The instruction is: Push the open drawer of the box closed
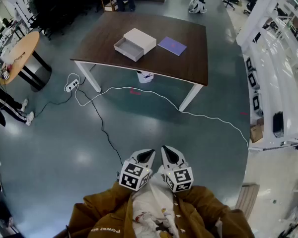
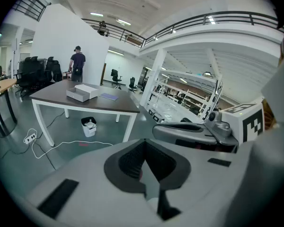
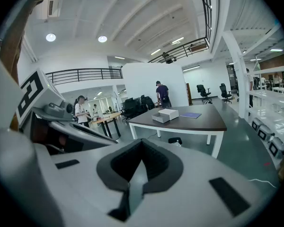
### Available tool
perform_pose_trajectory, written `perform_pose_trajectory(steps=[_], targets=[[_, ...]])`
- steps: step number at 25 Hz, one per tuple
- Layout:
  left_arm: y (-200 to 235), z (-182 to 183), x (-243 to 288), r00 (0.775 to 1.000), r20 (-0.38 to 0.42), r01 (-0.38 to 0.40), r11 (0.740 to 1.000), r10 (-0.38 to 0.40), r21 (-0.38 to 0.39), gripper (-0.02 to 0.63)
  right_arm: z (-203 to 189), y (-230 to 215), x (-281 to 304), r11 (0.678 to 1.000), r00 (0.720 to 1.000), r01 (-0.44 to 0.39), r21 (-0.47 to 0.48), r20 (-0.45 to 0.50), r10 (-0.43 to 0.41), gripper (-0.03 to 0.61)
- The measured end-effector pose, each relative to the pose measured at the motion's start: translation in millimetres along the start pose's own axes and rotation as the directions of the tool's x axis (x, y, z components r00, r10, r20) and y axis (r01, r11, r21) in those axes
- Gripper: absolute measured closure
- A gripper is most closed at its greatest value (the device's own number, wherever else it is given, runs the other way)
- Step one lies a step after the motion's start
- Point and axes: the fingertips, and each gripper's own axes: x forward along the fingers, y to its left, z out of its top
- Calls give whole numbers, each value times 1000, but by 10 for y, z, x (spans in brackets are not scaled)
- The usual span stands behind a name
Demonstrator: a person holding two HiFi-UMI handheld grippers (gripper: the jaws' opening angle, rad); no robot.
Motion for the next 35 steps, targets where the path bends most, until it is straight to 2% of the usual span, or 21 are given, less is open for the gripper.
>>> perform_pose_trajectory(steps=[4,12,17,23,31,35], targets=[[80,9,-71,1000,4,4,1000,-4,7,607,-19,75,35,1000,1000,9,13,-1,-9,572],[136,-26,-142,1000,20,-3,1000,3,-10,607,-43,205,66,1000,1000,-23,3,-6,23,572],[144,-45,-163,1000,15,6,1000,-6,-13,607,-28,284,91,997,998,-59,56,19,58,572],[239,-101,-217,1000,14,15,999,-14,-38,607,-75,400,138,997,997,-72,40,-4,73,572],[730,-203,-458,1000,25,-8,995,11,-96,607,-185,697,483,993,994,-99,61,-44,102,572],[1019,-231,-550,999,40,2,991,3,-136,607,-214,907,691,995,993,-97,38,-59,99,572]])
